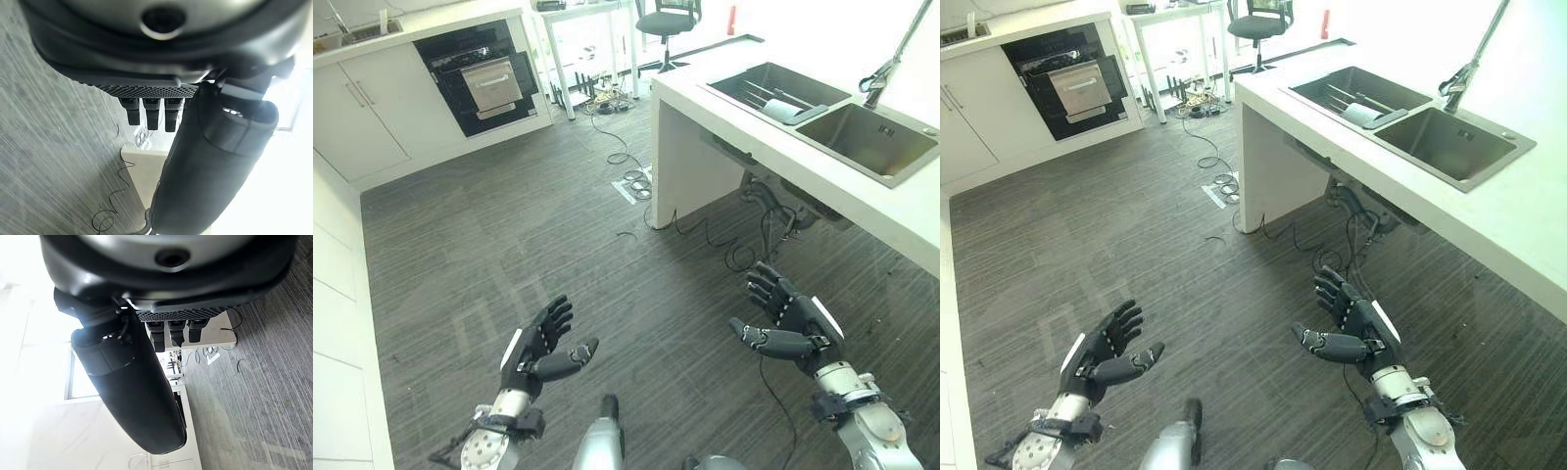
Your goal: Place the dishes in the dishwasher.
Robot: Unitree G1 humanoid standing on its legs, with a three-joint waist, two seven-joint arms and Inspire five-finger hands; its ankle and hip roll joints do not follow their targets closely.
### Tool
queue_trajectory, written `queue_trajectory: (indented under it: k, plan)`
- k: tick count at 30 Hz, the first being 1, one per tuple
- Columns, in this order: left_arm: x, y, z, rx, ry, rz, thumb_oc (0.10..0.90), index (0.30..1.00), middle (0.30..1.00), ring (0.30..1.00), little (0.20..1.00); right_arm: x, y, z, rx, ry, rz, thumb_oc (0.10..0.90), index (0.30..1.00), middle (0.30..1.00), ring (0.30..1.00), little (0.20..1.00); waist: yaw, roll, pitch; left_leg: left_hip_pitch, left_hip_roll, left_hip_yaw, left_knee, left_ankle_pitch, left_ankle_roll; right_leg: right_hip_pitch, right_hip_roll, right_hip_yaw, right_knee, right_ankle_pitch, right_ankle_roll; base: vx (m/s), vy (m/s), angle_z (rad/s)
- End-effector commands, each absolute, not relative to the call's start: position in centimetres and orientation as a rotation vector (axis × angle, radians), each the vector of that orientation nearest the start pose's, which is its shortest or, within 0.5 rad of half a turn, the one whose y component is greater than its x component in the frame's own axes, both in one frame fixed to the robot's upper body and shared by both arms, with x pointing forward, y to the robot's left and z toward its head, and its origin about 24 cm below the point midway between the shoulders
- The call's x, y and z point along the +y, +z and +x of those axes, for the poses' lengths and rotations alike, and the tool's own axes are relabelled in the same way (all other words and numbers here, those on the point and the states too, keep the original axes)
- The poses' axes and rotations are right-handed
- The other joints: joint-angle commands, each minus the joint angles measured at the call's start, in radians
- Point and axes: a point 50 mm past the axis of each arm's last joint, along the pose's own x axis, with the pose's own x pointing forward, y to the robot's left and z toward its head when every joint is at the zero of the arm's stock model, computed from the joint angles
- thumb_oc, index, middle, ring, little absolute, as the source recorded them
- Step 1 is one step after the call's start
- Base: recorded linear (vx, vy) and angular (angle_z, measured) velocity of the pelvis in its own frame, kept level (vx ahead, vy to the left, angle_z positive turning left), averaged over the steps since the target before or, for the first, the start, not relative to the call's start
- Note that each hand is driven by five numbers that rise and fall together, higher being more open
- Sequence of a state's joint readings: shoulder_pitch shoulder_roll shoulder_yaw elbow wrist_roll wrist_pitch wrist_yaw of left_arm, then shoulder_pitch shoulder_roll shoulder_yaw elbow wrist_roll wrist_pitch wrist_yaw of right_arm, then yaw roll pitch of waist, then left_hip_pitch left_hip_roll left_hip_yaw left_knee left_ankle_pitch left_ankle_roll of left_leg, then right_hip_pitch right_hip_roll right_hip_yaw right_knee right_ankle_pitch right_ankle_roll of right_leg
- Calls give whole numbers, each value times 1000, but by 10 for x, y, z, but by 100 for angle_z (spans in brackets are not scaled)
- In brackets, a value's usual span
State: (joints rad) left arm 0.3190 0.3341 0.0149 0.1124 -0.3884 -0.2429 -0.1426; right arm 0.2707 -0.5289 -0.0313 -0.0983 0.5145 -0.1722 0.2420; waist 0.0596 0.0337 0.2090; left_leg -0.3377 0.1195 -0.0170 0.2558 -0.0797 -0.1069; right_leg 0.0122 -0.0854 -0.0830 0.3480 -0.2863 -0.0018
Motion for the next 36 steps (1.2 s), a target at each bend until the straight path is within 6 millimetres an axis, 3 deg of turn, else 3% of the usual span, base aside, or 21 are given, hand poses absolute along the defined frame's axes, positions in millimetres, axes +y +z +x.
queue_trajectory:
  k: [1,3,6,8,9,11,13,14,16,19,24,28,30,33,35,36]
  plan:
    - [247,61,200,-209,-33,62,800,900,900,900,900,-237,114,211,-353,213,37,800,900,900,900,900,-17,-36,-71,101,-34,76,44,-41,31,16,-13,-108,-48,21,109,314,291,-76]
    - [246,74,207,-253,-78,85,800,900,900,900,900,-236,113,205,-359,201,62,800,900,900,900,900,-28,-46,-83,124,-51,88,44,-66,55,39,-44,-123,-48,45,134,301,266,-28]
    - [248,82,211,-267,-95,63,800,900,900,900,900,-234,109,199,-369,185,73,800,900,900,900,900,-39,-58,-88,139,-96,67,44,-84,94,62,-64,-127,-48,162,164,262,225,5]
    - [246,81,215,-243,-96,48,800,900,900,900,900,-228,108,203,-377,182,88,800,900,900,900,900,-49,-41,-84,157,-108,47,44,-96,117,74,-57,-143,-29,285,173,224,227,13]
    - [243,83,217,-252,-104,67,800,900,900,900,900,-225,109,204,-384,182,93,800,900,900,900,900,-53,-34,-77,169,-114,43,44,-101,125,39,-62,-142,56,308,172,154,219,-4]
    - [233,94,218,-319,-156,102,800,900,900,900,900,-219,114,209,-411,190,97,800,900,900,900,900,-59,-23,-58,197,-115,59,44,-116,136,-70,-50,-153,171,295,146,157,188,-11]
    - [230,105,218,-367,-163,132,800,900,900,900,900,-220,118,209,-436,200,101,800,900,900,900,900,-58,-28,-49,208,-109,83,44,-118,131,-70,-33,-201,62,278,137,269,-37,-24]
    - [232,117,220,-411,-146,152,800,900,900,900,900,-224,126,208,-474,228,104,800,900,900,900,900,-63,-61,-21,273,-111,143,44,-171,120,-126,-86,-263,-48,250,165,385,-181,-38]
    - [231,124,220,-439,-139,140,800,900,900,900,900,-225,133,207,-521,245,108,800,900,900,900,900,-72,-74,-2,314,-120,170,44,-201,125,-236,-136,-264,-48,288,191,329,-189,-93]
    - [227,127,218,-472,-141,138,800,900,900,900,900,-227,137,201,-558,234,104,800,900,900,900,900,-96,-80,6,355,-142,165,44,-239,144,-341,-142,-213,-48,301,204,266,-165,-78]
    - [225,131,216,-517,-152,42,800,900,900,900,900,-228,140,199,-565,205,100,800,900,900,900,900,-120,-95,-26,418,-157,186,44,-286,169,-306,-123,-195,-48,308,191,405,-323,2]
    - [224,133,214,-549,-143,-60,800,900,900,900,900,-226,142,201,-570,207,69,800,900,900,900,900,-134,-88,-63,486,-138,200,44,-309,150,-266,-108,-203,-48,285,167,365,-264,14]
    - [220,135,211,-585,-158,-72,800,900,900,900,900,-229,146,201,-577,203,51,800,900,900,900,900,-137,-79,-83,524,-107,222,44,-218,109,-239,-83,-205,-48,245,131,383,-335,16]
    - [217,137,209,-610,-177,-100,800,900,900,900,900,-233,150,199,-584,201,29,800,900,900,900,900,-121,-92,-88,544,-98,224,53,1,48,-190,-59,-179,-48,187,88,284,-277,-13]
    - [214,138,206,-640,-178,-111,800,900,900,900,900,-233,152,198,-594,219,7,800,900,900,900,900,-104,-105,-71,401,-110,197,319,33,30,-147,-50,-151,-48,152,57,219,-223,-53]
    - [212,138,204,-653,-180,-106,800,900,900,900,900,-233,153,198,-598,222,1,800,900,900,900,900,-98,-111,-62,335,-104,196,381,23,36,-132,-46,-142,-48,145,50,196,-142,-58]
